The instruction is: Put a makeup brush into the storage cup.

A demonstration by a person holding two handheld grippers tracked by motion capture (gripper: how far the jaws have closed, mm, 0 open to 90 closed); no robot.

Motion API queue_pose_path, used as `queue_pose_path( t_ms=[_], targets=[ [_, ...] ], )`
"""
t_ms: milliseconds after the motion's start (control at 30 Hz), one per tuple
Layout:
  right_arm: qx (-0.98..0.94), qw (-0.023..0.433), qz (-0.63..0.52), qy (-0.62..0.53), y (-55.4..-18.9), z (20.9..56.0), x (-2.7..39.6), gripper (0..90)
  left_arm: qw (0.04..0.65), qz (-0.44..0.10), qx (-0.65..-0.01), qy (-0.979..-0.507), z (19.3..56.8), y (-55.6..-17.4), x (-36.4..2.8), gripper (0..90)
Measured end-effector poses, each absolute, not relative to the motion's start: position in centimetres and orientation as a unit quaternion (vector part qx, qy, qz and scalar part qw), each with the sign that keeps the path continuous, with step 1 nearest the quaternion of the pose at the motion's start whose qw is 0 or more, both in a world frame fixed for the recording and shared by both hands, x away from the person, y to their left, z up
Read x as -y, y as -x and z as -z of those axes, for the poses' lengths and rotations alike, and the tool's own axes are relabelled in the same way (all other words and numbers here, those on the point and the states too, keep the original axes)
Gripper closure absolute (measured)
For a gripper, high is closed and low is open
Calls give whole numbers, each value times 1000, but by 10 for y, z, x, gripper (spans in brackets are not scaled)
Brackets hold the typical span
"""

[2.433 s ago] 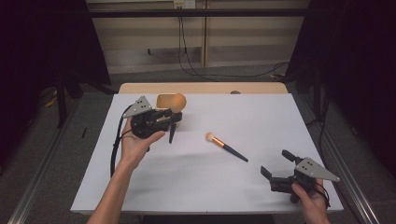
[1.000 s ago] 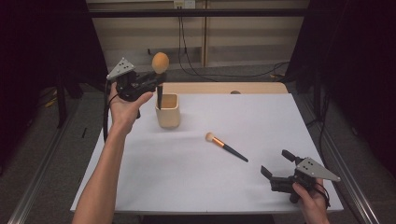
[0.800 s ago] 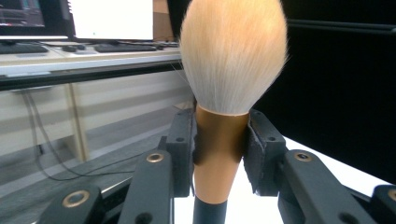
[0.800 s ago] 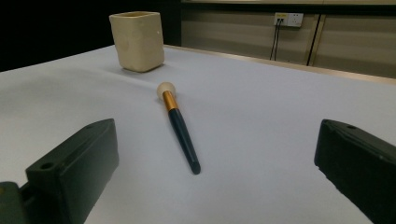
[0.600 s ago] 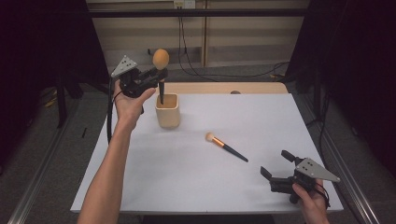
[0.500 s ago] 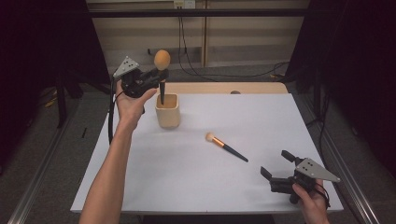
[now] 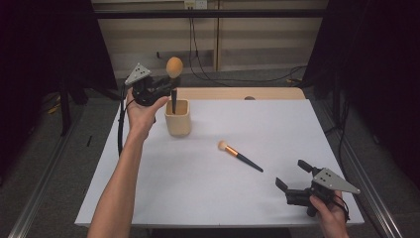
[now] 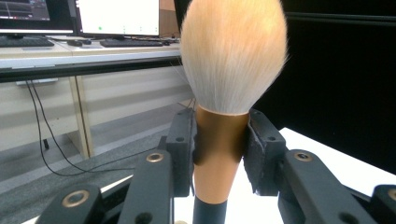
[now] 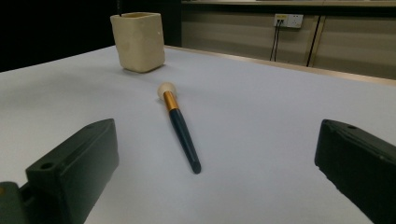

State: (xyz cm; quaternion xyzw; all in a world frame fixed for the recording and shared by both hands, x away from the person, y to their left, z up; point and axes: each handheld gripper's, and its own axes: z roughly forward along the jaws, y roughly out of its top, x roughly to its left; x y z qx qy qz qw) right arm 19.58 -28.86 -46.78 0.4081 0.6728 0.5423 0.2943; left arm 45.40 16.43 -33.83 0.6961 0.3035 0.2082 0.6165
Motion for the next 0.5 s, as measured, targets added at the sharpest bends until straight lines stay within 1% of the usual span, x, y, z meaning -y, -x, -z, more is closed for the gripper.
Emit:
queue_pose_path(
  t_ms=[500],
  targets=[
    [-670,295,-543,-411,-196,468,290,0,604,-204,-312,-705,355,-459,-165,663]
  ],
)
